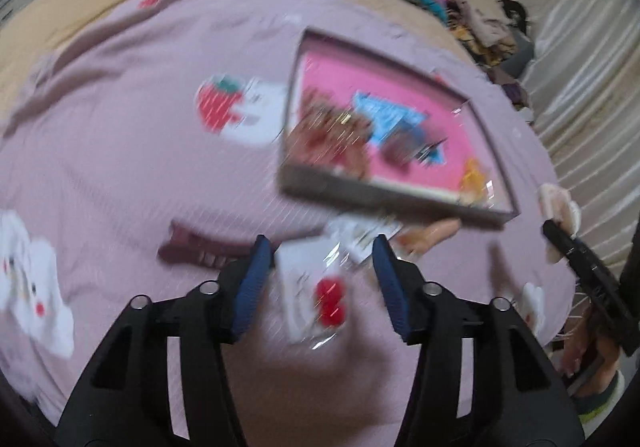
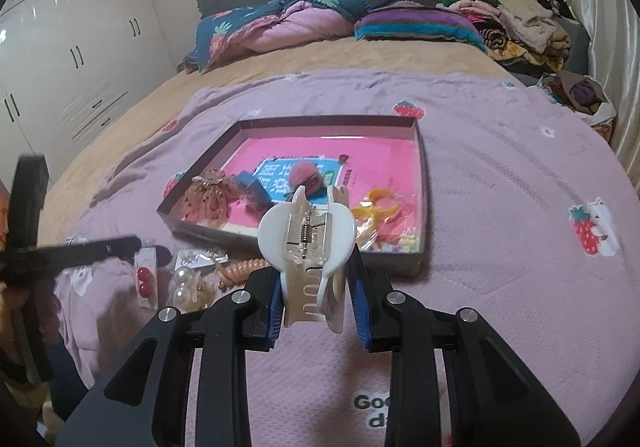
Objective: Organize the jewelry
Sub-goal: 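Carry the bag and the white claw clip over the pink tray, then open both tools to drop the bag and claw clip into the tray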
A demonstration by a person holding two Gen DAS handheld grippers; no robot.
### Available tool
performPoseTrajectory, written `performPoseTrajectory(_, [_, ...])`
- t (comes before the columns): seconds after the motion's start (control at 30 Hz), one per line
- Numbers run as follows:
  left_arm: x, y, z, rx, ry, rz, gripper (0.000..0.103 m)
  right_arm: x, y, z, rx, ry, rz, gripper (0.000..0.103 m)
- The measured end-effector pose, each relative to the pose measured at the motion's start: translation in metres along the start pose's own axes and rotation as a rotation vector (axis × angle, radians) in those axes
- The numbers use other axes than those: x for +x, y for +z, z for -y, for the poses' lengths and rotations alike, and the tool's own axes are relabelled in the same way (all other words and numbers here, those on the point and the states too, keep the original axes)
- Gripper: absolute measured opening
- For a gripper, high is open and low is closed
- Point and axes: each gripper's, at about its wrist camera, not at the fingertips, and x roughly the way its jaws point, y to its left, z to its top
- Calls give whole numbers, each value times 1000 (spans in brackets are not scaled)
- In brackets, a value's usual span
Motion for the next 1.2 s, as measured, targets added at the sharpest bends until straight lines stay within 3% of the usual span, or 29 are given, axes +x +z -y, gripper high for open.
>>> performPoseTrajectory(0.3, [26, -21, 0, -7, -14, -75, 45, 4, -4, 1, -4, 1, -16, 27])
performPoseTrajectory(0.37, [30, -23, 3, 11, -8, -81, 31, 6, -2, 2, -6, -4, -15, 27])
performPoseTrajectory(0.5, [27, -22, 8, 30, -16, -65, 29, 11, 5, 5, -14, -14, -7, 27])
performPoseTrajectory(0.7, [-1, 11, 26, 82, -32, 41, 29, 22, 23, 12, -18, -25, 10, 27])
performPoseTrajectory(0.9, [-3, 55, 42, 119, -10, 121, 29, 35, 39, 18, -21, -36, 17, 27])
performPoseTrajectory(1.2, [37, 99, 49, 130, 16, 106, 29, 74, 51, 36, -4, -73, -29, 27])
